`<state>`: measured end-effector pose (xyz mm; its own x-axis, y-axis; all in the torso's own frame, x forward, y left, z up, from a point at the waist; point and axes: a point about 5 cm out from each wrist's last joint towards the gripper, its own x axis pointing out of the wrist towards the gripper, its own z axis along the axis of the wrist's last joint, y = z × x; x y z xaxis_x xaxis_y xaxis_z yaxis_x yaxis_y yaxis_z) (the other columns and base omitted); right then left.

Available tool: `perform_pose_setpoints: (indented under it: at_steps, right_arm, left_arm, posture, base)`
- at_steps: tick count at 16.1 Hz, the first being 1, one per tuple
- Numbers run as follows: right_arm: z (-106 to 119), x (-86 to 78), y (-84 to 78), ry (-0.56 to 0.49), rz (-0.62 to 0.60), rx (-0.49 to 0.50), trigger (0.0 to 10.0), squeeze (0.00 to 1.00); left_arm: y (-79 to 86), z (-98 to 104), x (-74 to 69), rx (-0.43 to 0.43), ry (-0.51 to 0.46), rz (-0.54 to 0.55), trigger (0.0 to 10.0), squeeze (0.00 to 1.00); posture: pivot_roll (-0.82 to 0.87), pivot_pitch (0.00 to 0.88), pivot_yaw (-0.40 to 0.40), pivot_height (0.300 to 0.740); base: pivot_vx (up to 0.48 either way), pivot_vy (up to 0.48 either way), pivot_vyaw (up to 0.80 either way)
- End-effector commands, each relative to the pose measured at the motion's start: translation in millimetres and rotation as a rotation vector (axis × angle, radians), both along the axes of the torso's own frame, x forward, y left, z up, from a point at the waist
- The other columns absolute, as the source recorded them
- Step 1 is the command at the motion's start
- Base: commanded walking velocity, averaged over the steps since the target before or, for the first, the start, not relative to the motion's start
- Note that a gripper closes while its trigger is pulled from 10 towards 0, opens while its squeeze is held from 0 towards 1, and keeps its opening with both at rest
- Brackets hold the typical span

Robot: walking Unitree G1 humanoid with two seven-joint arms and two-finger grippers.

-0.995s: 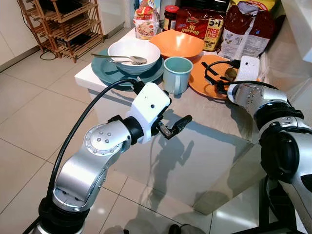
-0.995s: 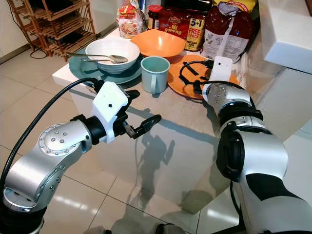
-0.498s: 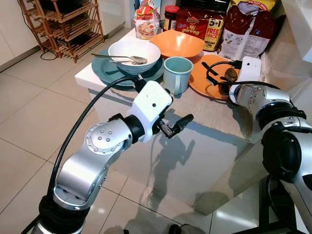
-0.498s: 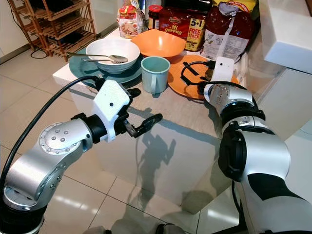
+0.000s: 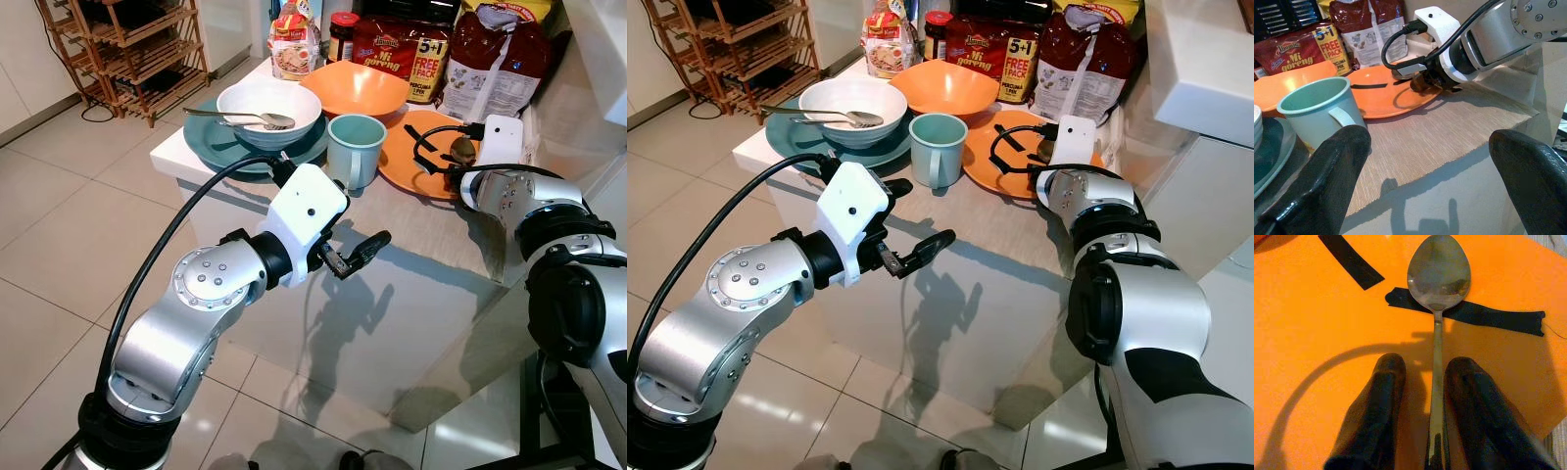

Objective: Setting the table

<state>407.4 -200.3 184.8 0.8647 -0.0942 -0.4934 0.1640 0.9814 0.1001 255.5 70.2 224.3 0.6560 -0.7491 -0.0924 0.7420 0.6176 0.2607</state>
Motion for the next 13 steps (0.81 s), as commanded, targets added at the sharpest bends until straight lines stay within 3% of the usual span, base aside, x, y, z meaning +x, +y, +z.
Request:
perform_pose_setpoints:
  at_steps: [1, 7, 11, 13]
  right_arm:
    - [-8, -3.7, -4.3, 0.038, -0.007, 0.009, 0.0, 0.0]
    - [-3, -1.9, -3.7, 0.017, -0.006, 0.012, 0.0, 0.0]
    - [30, 7.8, 3.9, -0.105, 0.046, -0.101, 0.0, 0.0]
    - [33, 6.4, 4.0, -0.115, 0.041, -0.093, 0.0, 0.0]
  left_arm:
    - [-3.3, 4, -2.0, 0.003, -0.017, -0.025, 10.0, 0.0]
    - [-2.1, 4, -0.7, 0.005, -0.019, -0.019, 10.0, 0.0]
    - [6.9, 5, 5.5, -0.013, -0.043, 0.066, 10.0, 0.0]
    - [7.6, 5, 7.0, -0.011, -0.047, 0.074, 10.0, 0.0]
  posture:
    - [0.08, 0.037, -0.055, 0.74]
    - [0.08, 0.035, -0.056, 0.74]
    - [0.08, 0.032, -0.052, 0.74]
    - [0.07, 0.031, -0.046, 0.74]
  base:
    - [0.0, 0.0, 0.0]
    - [0.0, 0.0, 0.0]
    - [0.0, 0.0, 0.0]
    - [0.0, 0.0, 0.0]
